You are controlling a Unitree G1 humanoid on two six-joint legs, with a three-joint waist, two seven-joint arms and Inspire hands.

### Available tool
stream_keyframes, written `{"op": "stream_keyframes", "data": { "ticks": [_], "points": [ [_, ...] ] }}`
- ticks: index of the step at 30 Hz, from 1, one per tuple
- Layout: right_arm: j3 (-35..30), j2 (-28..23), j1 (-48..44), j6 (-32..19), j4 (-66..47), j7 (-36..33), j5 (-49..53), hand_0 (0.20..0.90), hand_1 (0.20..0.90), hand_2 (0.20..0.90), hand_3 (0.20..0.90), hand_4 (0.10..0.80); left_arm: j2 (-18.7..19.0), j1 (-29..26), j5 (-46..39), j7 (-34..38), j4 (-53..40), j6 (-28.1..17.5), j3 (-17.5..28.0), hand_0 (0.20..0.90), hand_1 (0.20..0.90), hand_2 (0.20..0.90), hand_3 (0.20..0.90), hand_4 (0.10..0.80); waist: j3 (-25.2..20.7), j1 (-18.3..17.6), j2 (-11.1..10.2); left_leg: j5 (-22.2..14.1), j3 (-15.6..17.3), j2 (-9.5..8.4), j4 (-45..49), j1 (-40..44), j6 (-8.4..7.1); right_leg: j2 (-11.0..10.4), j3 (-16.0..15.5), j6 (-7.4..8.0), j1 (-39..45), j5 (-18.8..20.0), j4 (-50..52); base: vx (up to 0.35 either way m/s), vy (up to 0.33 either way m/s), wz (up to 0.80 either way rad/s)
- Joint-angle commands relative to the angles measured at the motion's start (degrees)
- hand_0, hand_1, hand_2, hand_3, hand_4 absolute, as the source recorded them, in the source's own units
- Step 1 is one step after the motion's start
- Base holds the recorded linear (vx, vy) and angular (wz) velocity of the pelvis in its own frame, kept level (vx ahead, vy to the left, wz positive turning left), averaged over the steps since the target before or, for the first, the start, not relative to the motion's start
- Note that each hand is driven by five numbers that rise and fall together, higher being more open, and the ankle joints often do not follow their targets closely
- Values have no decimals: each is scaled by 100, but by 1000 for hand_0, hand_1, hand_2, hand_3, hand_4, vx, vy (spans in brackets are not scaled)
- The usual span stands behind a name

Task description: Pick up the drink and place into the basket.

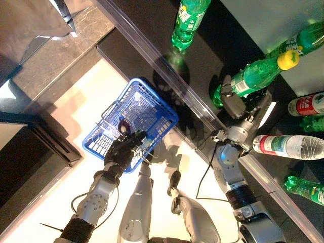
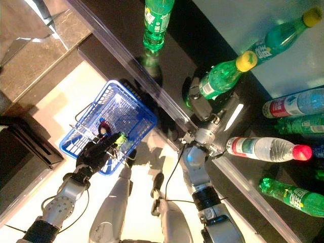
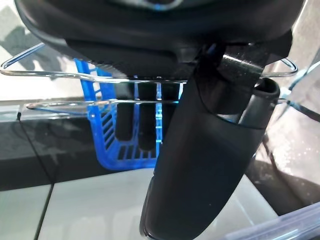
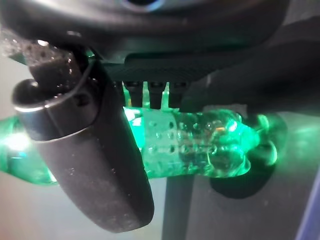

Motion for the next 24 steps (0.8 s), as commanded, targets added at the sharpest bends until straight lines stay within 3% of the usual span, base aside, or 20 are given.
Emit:
{"op": "stream_keyframes", "data": {
  "ticks": [1, 2, 3, 4, 11, 24],
  "points": [
    [-283, -735, -628, -240, -427, 365, 122, 900, 900, 900, 900, 800, -290, -549, 218, -556, -1598, -896, 203, 300, 300, 300, 200, 100, -104, -65, 454, -442, 236, 11, -103, 451, 33, -375, -80, 403, -456, 1025, -43, -62, 80, -4],
    [-295, -850, -779, -204, -347, 483, 219, 853, 853, 853, 845, 745, -313, -595, 184, -547, -1606, -922, 183, 300, 300, 300, 200, 100, -104, -63, 478, -426, 260, -9, -105, 420, 39, -404, -110, 394, -506, 1021, -24, -75, 100, -4],
    [-308, -908, -843, -162, -326, 548, 233, 512, 512, 512, 447, 347, -328, -611, 174, -532, -1627, -922, 183, 300, 300, 300, 200, 100, -104, -62, 489, -419, 269, -25, -91, 396, 41, -421, -124, 388, -542, 1015, 0, -70, 96, -4],
    [-314, -957, -884, -129, -310, 609, 249, 305, 305, 305, 205, 105, -333, -627, 156, -522, -1636, -930, 178, 300, 300, 300, 200, 100, -104, -66, 499, -411, 279, -36, -85, 384, 42, -434, -132, 385, -566, 1012, 19, -44, 73, -4],
    [-280, -1249, -1071, -6, -268, 806, 309, 300, 300, 300, 200, 100, -421, -673, 154, -482, -1668, -1040, 80, 300, 300, 300, 200, 100, -104, -84, 530, -360, 334, -97, -72, 342, 57, -510, -205, 363, -673, 1006, 95, -30, 50, -1],
    [-253, -1352, -1136, 118, -242, 882, 271, 300, 300, 300, 200, 100, -680, -662, 221, -554, -1600, -1227, -58, 300, 300, 300, 200, 100, -104, -124, 618, -316, 444, -160, -136, 520, 86, -548, -207, 300, -655, 952, 189, -30, 41, 1]
  ]
}}
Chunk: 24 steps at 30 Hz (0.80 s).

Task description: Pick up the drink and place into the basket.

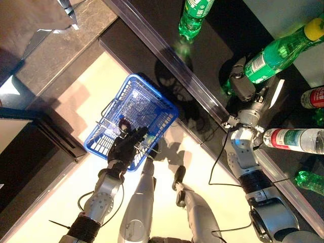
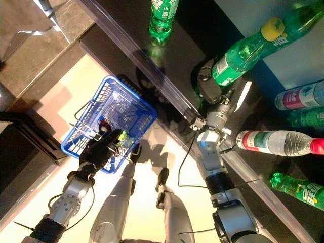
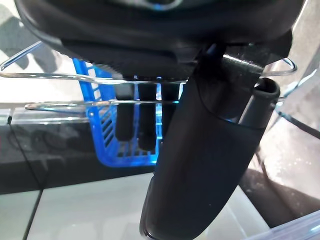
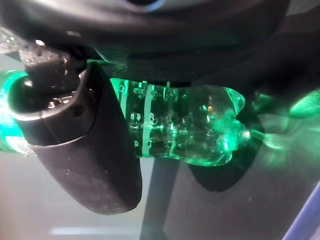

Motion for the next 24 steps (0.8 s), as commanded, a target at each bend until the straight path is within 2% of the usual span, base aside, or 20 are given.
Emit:
{"op": "stream_keyframes", "data": {
  "ticks": [1, 8, 16, 24],
  "points": [
    [-132, -638, -591, -417, -523, 148, -102, 300, 300, 300, 200, 100, -412, -626, 241, -703, -1610, -927, 62, 300, 300, 300, 200, 100, -118, -136, 462, -677, 351, -27, 208, 604, 184, -294, -239, 142, -78, 1123, -501, -36, 23, -1],
    [-109, -630, -327, -472, -775, 305, -140, 300, 300, 300, 200, 100, -457, -519, 252, -754, -1703, -950, 73, 300, 300, 300, 200, 100, -118, -161, 457, -691, 411, -9, 49, 1033, 192, -298, -211, 119, 284, 1090, -584, -21, 11, -4],
    [-82, -497, 283, -415, -1806, 750, -609, 300, 300, 300, 200, 100, -478, -261, 328, -828, -1940, -780, 244, 300, 300, 300, 200, 100, -118, -214, 380, -735, 466, 50, -254, 1905, 185, -309, -164, 118, 1050, 1031, -741, -7, 2, -1],
    [156, -308, 1063, -213, -2721, 1670, -550, 300, 300, 300, 200, 100, -599, 191, 430, -831, -2138, -468, 431, 300, 300, 300, 200, 100, -691, -230, 254, -748, 444, 129, -559, 2509, 153, -280, -109, 143, 1623, 958, -931, 59, -12, 1]
  ]
}}
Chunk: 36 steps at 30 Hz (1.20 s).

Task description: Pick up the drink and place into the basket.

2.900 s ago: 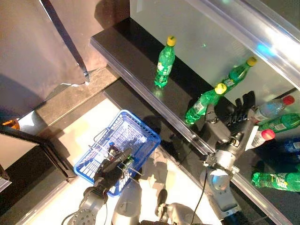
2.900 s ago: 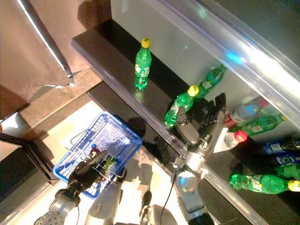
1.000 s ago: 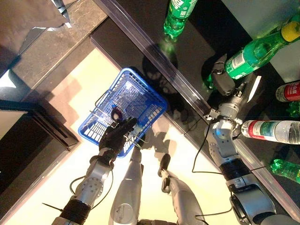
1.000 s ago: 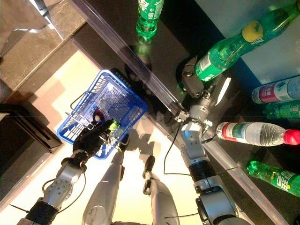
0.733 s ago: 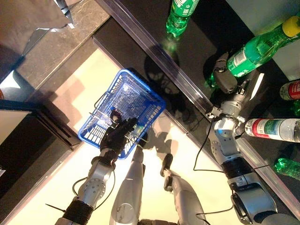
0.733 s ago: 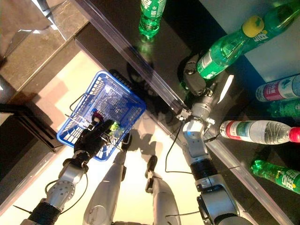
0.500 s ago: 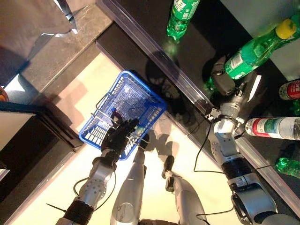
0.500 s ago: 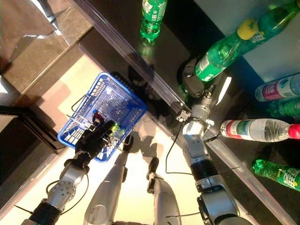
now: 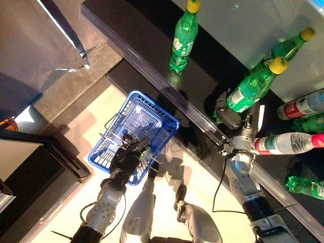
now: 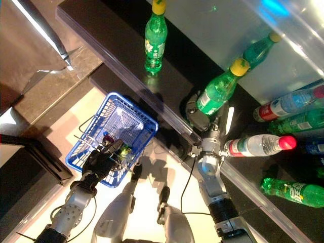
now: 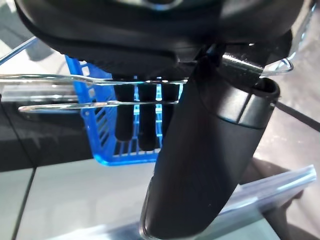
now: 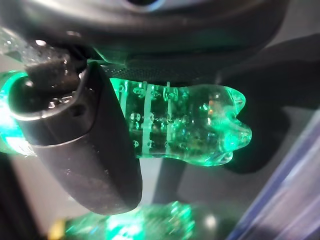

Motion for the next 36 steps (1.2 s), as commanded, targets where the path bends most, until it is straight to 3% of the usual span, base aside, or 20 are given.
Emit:
{"op": "stream_keyframes", "data": {
  "ticks": [1, 11, 16, 24, 36],
  "points": [
    [35, -337, -587, -705, -1468, 518, -275, 300, 300, 300, 200, 100, -286, -334, 435, -823, -2148, -513, 348, 300, 300, 300, 200, 100, -761, -217, 208, -855, 277, 158, 347, 605, -3, -235, -224, 122, -117, 925, -280, 89, -17, 2],
    [581, -172, -93, -485, -1830, 1480, 502, 300, 300, 300, 200, 100, -432, -93, 436, -798, -2137, -276, 174, 300, 300, 300, 200, 100, -1584, -179, 204, -868, 173, 213, 85, 1052, -58, -201, -229, 153, 354, 814, -498, 94, 8, 1],
    [963, -69, 21, -105, -1844, 1860, 668, 300, 300, 300, 200, 100, -486, -54, 273, -868, -2214, -221, 71, 300, 300, 300, 200, 100, -1735, -142, 246, -879, 99, 224, 71, 1128, -81, -215, -286, 144, 461, 740, -495, 52, 28, 0],
    [1836, 263, 72, 87, -1074, 1837, 992, 300, 300, 300, 200, 100, -533, -34, -223, -1405, -2583, -22, -348, 300, 300, 300, 200, 100, -1841, 42, 403, -860, -175, 202, 12, 1262, -127, -288, -529, 122, 698, 632, -499, 41, 44, 10],
    [2502, 739, -237, 154, -169, 1453, 775, 300, 300, 300, 200, 100, -704, -162, -536, -2044, -2860, 416, -973, 300, 300, 300, 200, 100, -1872, 220, 544, -828, -402, 127, 18, 1285, -120, -388, -713, 129, 782, 611, -462, 32, 34, 8]
  ]
}}
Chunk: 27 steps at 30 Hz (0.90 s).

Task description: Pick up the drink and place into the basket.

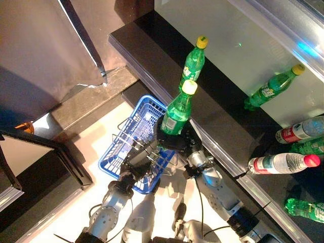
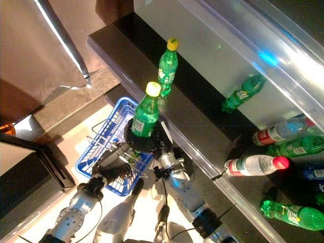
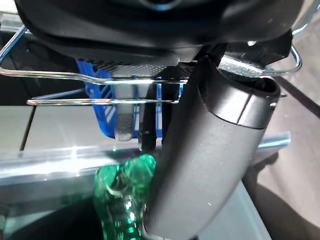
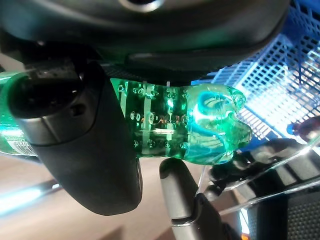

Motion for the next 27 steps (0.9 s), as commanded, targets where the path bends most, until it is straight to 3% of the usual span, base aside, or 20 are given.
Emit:
{"op": "stream_keyframes", "data": {
  "ticks": [1, 13, 18, 23, 27],
  "points": [
    [457, 348, -384, -742, 32, -68, -171, 300, 300, 300, 200, 100, -769, -392, -14, -1844, -1981, -197, -725, 300, 300, 300, 200, 100, -1735, 19, 452, -668, -19, 261, 152, 511, -167, -369, -376, 141, -346, 552, 112, 34, 22, 13],
    [305, 463, -762, -779, 860, -407, -244, 300, 300, 300, 200, 100, -775, -595, -164, -2117, -1916, 167, -1080, 300, 300, 300, 200, 100, -1568, 27, 541, -638, -48, 209, 178, 406, -112, -445, -372, 175, -480, 629, 164, 11, 11, 7],
    [364, 499, -918, -187, 1463, -335, 42, 300, 300, 300, 200, 100, -837, -704, -129, -2349, -1798, 166, -1255, 300, 300, 300, 200, 100, -1521, 43, 562, -629, -59, 186, 212, 345, -97, -480, -388, 165, -531, 645, 189, 20, 20, 5],
    [478, 607, -956, 687, 2351, 201, 1087, 300, 300, 300, 200, 100, -951, -858, -47, -2481, -1655, 74, -1407, 300, 300, 300, 200, 100, -1459, 94, 579, -632, -66, 175, 255, 269, -94, -510, -442, 139, -572, 647, 212, 8, 10, 4],
    [460, 679, -1126, 1002, 2928, 769, 1427, 300, 300, 300, 200, 100, -896, -1001, -151, -2503, -1650, 131, -1431, 300, 300, 300, 200, 100, -1363, 176, 585, -618, -118, 163, 270, 207, -86, -509, -492, 125, -613, 655, 226, -19, -12, 16]
  ]
}}
